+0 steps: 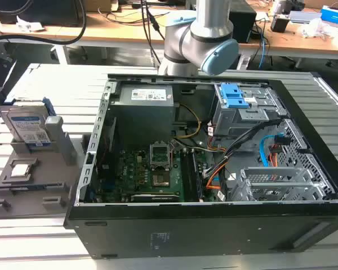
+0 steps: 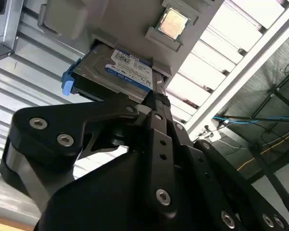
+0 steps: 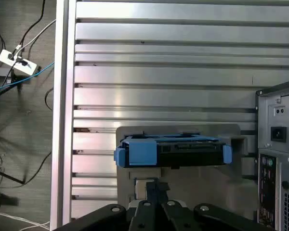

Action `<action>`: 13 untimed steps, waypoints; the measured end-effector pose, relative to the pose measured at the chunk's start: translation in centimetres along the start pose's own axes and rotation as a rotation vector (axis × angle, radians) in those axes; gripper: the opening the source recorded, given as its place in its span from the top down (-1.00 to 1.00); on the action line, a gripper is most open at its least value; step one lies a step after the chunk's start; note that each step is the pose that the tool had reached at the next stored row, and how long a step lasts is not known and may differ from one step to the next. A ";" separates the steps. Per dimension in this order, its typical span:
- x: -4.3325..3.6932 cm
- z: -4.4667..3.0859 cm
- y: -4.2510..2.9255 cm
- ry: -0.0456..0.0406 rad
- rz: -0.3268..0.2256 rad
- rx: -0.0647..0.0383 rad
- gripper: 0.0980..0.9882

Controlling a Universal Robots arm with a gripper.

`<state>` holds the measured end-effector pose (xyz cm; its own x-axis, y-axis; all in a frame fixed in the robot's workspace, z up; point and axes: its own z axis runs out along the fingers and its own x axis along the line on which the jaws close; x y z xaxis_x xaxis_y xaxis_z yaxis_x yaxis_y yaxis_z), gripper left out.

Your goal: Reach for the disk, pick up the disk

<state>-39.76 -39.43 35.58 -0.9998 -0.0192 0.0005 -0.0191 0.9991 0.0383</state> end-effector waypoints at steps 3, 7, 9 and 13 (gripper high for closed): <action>0.01 0.00 0.00 0.0021 -0.056 0.000 0.98; 0.00 0.00 0.00 0.0052 -0.137 0.000 0.98; 0.00 0.00 0.00 0.0064 -0.167 0.000 0.98; 0.00 0.00 0.00 0.0086 -0.224 0.000 0.98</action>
<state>-39.76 -39.43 35.58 -0.9705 -0.2411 0.0005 -0.2409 0.9698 0.0382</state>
